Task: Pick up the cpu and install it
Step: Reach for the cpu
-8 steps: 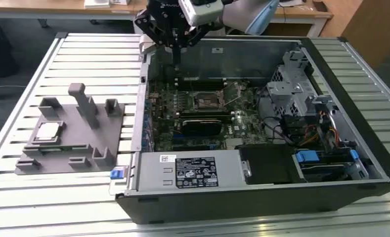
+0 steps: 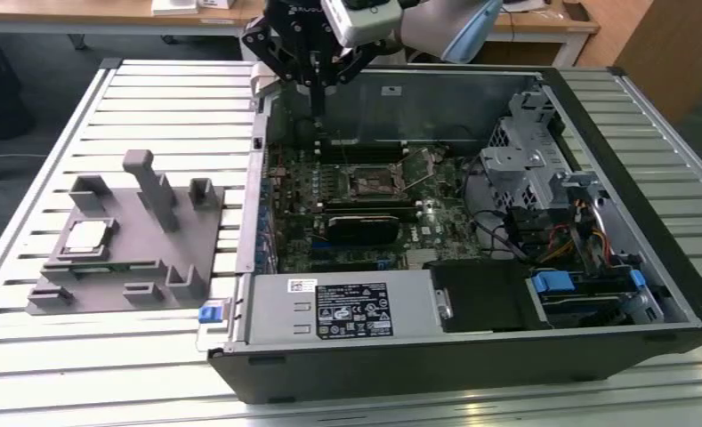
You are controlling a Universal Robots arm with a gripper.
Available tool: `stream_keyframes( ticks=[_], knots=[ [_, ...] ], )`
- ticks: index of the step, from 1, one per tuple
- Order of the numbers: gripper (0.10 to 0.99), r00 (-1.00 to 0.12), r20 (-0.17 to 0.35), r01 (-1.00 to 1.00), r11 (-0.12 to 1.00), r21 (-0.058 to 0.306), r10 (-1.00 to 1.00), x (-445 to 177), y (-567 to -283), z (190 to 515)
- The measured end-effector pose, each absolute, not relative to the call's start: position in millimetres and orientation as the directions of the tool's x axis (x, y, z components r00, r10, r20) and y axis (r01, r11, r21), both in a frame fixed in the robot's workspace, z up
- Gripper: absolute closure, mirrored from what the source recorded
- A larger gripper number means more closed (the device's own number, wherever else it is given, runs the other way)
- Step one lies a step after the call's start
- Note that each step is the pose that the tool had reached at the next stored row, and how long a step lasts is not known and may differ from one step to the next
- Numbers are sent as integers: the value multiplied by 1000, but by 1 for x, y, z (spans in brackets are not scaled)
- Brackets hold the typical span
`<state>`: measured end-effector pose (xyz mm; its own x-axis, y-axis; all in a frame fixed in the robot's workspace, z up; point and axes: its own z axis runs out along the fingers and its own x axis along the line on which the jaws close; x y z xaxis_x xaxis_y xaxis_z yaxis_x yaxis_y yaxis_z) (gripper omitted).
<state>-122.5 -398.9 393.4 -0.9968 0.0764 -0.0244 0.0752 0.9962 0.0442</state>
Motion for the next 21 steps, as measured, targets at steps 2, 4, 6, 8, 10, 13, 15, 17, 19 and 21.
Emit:
stream_keyframes(
  ticks=[2, 4, 6, 8, 10, 13, 15, 17, 19, 21],
  knots=[
    [980, -997, -24, 75, 996, 44, 76, -124, -399, 393],
    [980, -997, -24, 75, 996, 44, 76, -126, -399, 393],
    [980, -997, -24, 75, 996, 44, 76, -127, -399, 393],
    [980, -997, -24, 75, 996, 44, 76, -129, -399, 393],
    [980, -997, -24, 75, 996, 44, 76, -131, -399, 393],
    [980, -997, -24, 75, 996, 44, 76, -134, -399, 393],
    [980, -997, -24, 75, 996, 44, 76, -136, -399, 393],
    [980, -997, -24, 75, 996, 44, 76, -137, -399, 393],
    [980, -997, -24, 75, 996, 44, 76, -139, -399, 392],
    [980, -997, -24, 75, 996, 44, 76, -140, -399, 392]
  ],
)
